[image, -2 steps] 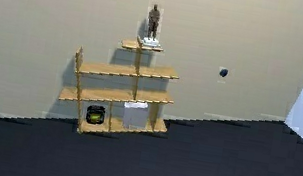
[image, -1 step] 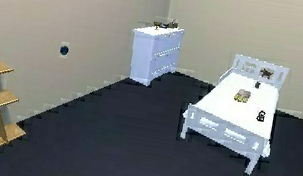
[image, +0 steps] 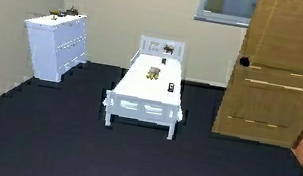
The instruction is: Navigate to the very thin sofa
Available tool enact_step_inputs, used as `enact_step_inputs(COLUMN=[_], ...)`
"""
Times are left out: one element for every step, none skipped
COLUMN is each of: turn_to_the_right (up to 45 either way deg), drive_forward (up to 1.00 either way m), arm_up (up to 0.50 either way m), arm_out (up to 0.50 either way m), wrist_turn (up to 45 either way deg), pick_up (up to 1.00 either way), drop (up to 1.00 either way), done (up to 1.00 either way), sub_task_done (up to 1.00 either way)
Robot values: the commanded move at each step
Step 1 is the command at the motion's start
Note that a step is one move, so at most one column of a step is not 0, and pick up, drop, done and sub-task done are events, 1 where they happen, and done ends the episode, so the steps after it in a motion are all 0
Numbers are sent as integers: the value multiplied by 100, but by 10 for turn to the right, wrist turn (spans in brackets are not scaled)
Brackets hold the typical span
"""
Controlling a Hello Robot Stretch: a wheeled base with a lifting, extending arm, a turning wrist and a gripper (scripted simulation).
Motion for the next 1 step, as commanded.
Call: enact_step_inputs(turn_to_the_right=[0], drive_forward=[45], arm_up=[0], arm_out=[0], wrist_turn=[0], pick_up=[0], drop=[0], done=[0], sub_task_done=[0])
